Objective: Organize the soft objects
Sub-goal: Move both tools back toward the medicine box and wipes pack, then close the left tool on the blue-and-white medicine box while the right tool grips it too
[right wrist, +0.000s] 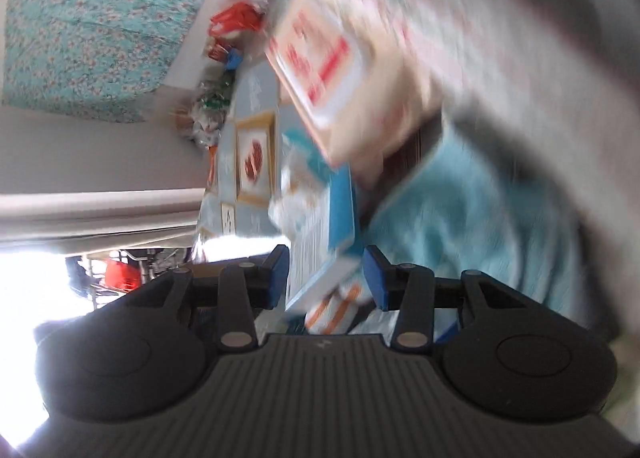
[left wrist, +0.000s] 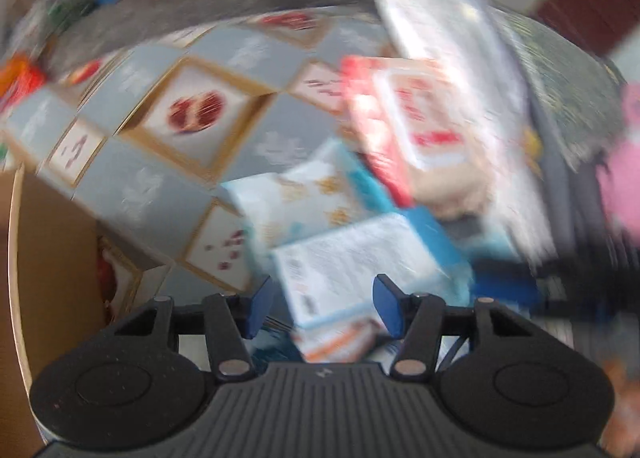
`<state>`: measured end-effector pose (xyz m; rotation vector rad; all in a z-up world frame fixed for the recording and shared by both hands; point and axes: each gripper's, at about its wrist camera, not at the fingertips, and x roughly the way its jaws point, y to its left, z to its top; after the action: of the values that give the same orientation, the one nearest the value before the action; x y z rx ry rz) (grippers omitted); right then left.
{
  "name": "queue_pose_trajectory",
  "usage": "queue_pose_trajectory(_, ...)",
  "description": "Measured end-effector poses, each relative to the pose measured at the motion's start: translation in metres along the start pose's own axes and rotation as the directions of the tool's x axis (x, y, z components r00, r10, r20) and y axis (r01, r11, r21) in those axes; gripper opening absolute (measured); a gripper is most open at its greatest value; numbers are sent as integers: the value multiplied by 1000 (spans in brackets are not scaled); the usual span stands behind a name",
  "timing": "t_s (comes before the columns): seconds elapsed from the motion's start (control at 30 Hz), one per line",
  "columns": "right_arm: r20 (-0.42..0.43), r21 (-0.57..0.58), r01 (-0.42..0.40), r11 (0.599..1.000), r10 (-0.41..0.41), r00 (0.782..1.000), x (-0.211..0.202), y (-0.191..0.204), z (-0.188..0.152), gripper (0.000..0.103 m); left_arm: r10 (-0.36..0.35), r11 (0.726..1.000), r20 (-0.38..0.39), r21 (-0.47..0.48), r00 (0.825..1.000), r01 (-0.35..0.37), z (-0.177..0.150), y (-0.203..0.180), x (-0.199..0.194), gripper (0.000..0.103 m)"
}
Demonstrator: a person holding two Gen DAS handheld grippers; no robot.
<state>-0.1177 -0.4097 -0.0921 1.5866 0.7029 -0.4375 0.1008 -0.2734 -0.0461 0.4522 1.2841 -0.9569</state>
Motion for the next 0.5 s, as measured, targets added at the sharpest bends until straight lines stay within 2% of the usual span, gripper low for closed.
queue_pose_trajectory(0.07,-10,52,2,999,-2,1000,16,-2,-8,41,-14,996,-12,-93,1000,13,9,14,10,54)
queue_pose_trajectory(0.13,-9,101,-5,995,6,1000,29,-4,-16,41,-9,990,-20,-140,1000,6,15,19,20,50)
queue_pose_trajectory(0.27,8,168,-15,986,14,1000,48,-6,-23,41,-9,988,-23,-157,1000,6,22,17,34,49)
queue_pose_trajectory(0.5,43,217,-10,976,1,999,70,3,-27,41,-12,989,-34,-145,999,7,24,10,52,49)
